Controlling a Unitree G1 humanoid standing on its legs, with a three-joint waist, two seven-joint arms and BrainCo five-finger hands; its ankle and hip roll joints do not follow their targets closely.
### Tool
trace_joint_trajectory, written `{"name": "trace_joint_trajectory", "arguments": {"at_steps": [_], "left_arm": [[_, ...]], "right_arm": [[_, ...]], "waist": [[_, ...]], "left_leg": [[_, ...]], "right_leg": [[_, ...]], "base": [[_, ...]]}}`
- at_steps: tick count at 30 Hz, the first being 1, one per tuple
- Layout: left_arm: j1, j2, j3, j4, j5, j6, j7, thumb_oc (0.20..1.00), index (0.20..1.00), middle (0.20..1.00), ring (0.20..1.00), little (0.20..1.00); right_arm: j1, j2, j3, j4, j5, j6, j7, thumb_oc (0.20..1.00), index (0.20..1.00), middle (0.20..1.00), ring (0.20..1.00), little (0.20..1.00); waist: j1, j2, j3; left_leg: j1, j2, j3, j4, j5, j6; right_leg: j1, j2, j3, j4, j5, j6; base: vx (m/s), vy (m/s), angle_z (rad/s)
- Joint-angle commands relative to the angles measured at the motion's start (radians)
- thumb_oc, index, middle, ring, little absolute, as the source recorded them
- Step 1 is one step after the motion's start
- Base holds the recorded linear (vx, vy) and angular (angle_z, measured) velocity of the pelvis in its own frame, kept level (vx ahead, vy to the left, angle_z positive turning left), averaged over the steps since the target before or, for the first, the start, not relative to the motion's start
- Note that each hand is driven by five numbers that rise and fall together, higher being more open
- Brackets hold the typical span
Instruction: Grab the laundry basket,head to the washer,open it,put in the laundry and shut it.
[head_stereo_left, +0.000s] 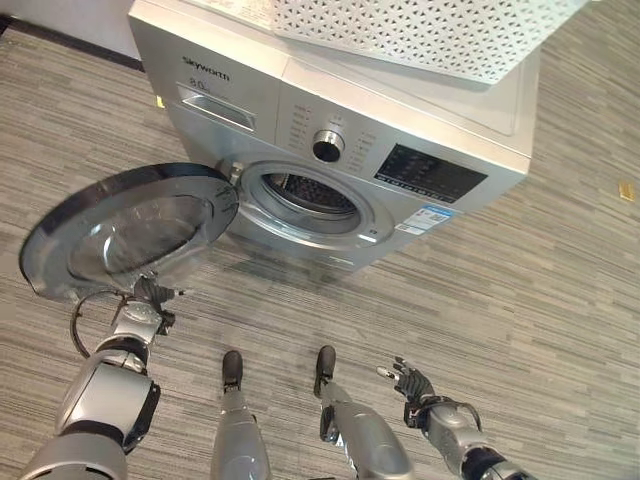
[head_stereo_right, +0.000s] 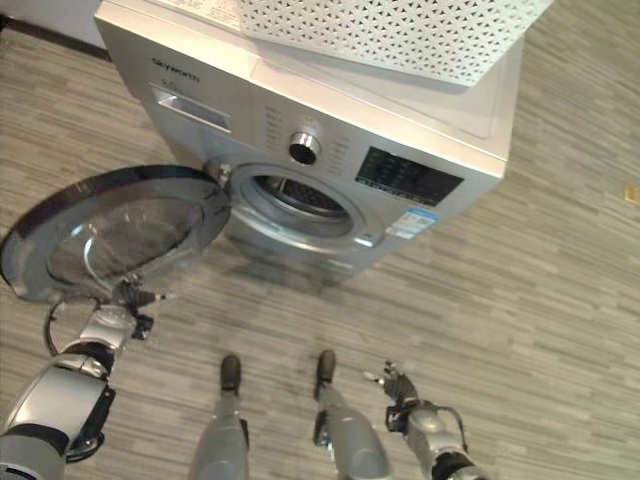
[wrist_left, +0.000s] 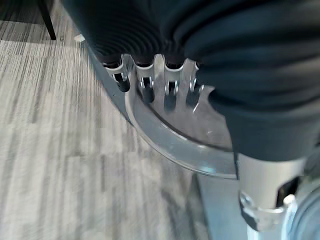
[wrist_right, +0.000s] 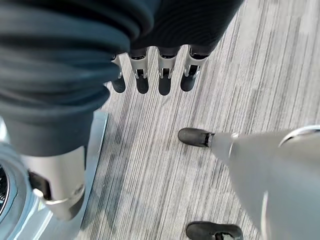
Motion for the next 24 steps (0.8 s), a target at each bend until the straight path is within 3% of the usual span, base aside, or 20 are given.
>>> {"name": "trace_joint_trajectory", "arguments": {"at_steps": [1,7,24], "left_arm": [[-0.089,0.016,0.009,0.047,-0.046,-0.038,0.042,1.000,1.000,1.000,1.000,1.000],[-0.099,0.030,0.015,0.037,-0.053,-0.049,0.062,1.000,1.000,1.000,1.000,1.000],[-0.181,0.231,0.097,0.067,-0.169,-0.076,0.100,1.000,1.000,1.000,1.000,1.000]], "right_arm": [[-0.003,0.002,-0.007,-0.026,0.030,-0.040,-0.018,1.000,1.000,1.000,1.000,1.000],[-0.010,0.001,-0.007,-0.028,0.034,-0.045,-0.022,1.000,1.000,1.000,1.000,1.000],[-0.016,-0.014,0.004,-0.070,0.076,-0.071,-0.024,1.000,1.000,1.000,1.000,1.000]], "waist": [[0.001,-0.020,-0.006],[0.005,-0.026,0.000],[0.001,-0.081,0.014]], "left_leg": [[-0.001,-0.019,-0.046,0.004,-0.035,0.033],[-0.002,-0.018,-0.047,0.004,-0.034,0.032],[-0.030,0.004,-0.040,0.004,-0.024,0.021]], "right_leg": [[0.033,-0.098,-0.002,0.005,-0.040,0.120],[0.033,-0.099,-0.004,0.004,-0.037,0.121],[-0.001,-0.078,0.007,0.001,-0.020,0.127]], "base": [[0.00,0.000,0.00],[0.00,-0.001,0.01],[0.00,-0.001,-0.01]]}}
